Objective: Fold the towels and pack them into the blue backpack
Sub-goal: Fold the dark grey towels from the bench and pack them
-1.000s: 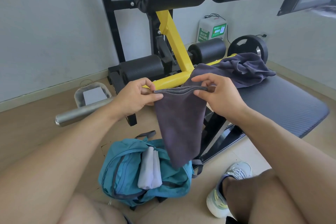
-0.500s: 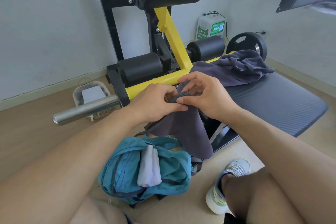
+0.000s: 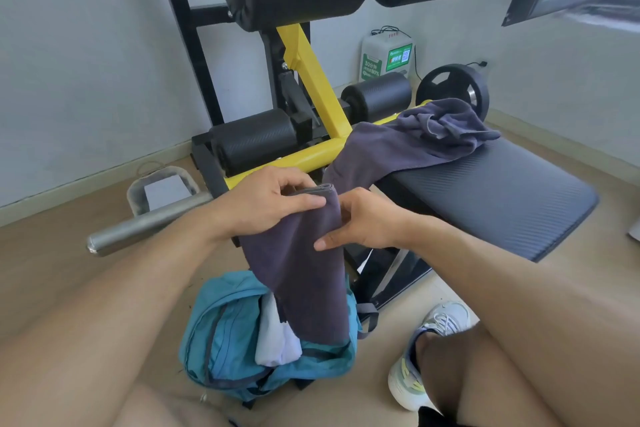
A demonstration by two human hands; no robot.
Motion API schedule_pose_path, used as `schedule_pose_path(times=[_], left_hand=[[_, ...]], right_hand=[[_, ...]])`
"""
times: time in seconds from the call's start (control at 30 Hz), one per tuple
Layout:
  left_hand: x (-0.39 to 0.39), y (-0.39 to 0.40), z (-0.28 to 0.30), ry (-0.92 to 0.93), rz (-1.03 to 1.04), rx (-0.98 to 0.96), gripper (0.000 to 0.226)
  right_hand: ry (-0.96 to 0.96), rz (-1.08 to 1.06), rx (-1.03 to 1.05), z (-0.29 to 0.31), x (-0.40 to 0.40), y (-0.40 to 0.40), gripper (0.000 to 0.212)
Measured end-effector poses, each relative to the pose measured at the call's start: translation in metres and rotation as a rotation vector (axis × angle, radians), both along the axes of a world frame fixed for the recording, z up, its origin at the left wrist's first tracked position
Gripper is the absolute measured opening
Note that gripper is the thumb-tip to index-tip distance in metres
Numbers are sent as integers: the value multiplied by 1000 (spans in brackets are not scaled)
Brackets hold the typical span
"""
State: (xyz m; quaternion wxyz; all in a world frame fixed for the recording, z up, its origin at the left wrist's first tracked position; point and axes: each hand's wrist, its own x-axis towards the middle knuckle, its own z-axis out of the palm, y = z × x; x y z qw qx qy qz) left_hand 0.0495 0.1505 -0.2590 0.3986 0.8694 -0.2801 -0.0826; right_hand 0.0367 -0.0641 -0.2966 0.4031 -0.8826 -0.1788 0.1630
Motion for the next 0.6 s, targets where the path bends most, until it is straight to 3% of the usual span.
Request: schedule_pose_path(times=[0.27, 0.47, 0.6], left_hand=[[16, 24, -1, -22, 367, -405, 14], [33, 56, -27, -64, 849, -290, 19], [41, 77, -46, -27, 994, -201, 27]], right_hand=[[95, -88, -230, -14, 8, -9, 39], [151, -172, -341, -24, 17, -26, 33], [140, -247, -318, -23, 19, -19, 27]])
